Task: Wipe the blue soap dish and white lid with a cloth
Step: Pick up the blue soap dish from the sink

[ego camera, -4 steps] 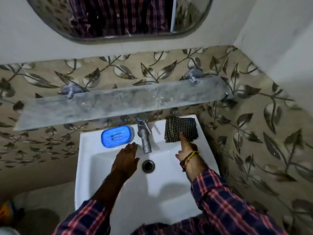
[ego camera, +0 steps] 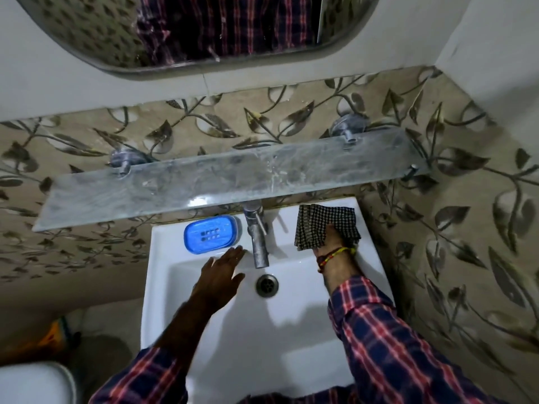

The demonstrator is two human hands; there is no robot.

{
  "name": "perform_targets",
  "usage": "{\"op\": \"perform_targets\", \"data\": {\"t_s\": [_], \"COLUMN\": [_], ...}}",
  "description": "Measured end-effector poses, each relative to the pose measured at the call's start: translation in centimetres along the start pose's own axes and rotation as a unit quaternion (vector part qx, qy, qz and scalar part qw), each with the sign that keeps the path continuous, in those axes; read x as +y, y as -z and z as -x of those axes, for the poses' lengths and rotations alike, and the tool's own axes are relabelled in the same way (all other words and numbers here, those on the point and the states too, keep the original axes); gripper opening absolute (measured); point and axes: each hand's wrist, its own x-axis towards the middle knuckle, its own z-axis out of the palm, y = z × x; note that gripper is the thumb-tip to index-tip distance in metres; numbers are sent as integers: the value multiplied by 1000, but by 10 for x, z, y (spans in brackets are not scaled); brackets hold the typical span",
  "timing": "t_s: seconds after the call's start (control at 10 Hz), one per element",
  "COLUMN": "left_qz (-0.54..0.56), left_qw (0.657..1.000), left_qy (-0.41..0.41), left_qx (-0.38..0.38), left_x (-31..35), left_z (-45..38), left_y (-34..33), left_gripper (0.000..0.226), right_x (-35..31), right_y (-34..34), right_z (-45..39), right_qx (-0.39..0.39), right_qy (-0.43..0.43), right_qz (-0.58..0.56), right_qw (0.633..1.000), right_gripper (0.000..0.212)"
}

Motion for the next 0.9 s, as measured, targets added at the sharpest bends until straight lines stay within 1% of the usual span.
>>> {"op": "perform_targets", "data": {"t_s": [0.1, 0.2, 0.3, 0.4, 0.5, 0.6, 0.7, 0.8, 0.9], "left_qz": [2, 10, -10, -50, -97, -39, 63, 126, 149], "left_qw": [1000, 998, 995, 990, 984, 983, 965, 941, 934], "left_qy": [-10, -46, -94, -130, -152, -181, -204, -159, -121], "left_qx": [14, 44, 28, 19, -8, 2, 150, 272, 302], "left_x": [-7, -15, -24, -30, -32, -33, -47, -69, -87], "left_z": [1, -1, 3, 4, 5, 12, 23, 25, 13], "left_y": [-1, -4, -6, -7, 1, 12, 19, 30, 44], "left_gripper": [59, 57, 63, 68, 70, 65, 47, 36, 50], "right_x": [1, 12, 17, 27, 40, 54, 62, 68, 67], "right_y": [2, 20, 21, 16, 9, -3, -15, -30, -49], "right_z": [15, 36, 79, 110, 135, 163, 188, 203, 214], "right_qx": [68, 166, 165, 149, 154, 181, 216, 225, 212], "right_qy": [30, 141, 240, 264, 286, 339, 393, 436, 466], "right_qz": [-52, -26, -12, 68, 153, 261, 330, 365, 378], "right_qw": [996, 976, 957, 950, 933, 886, 830, 791, 771], "right_gripper": [39, 40, 50, 42, 36, 34, 27, 28, 26]}}
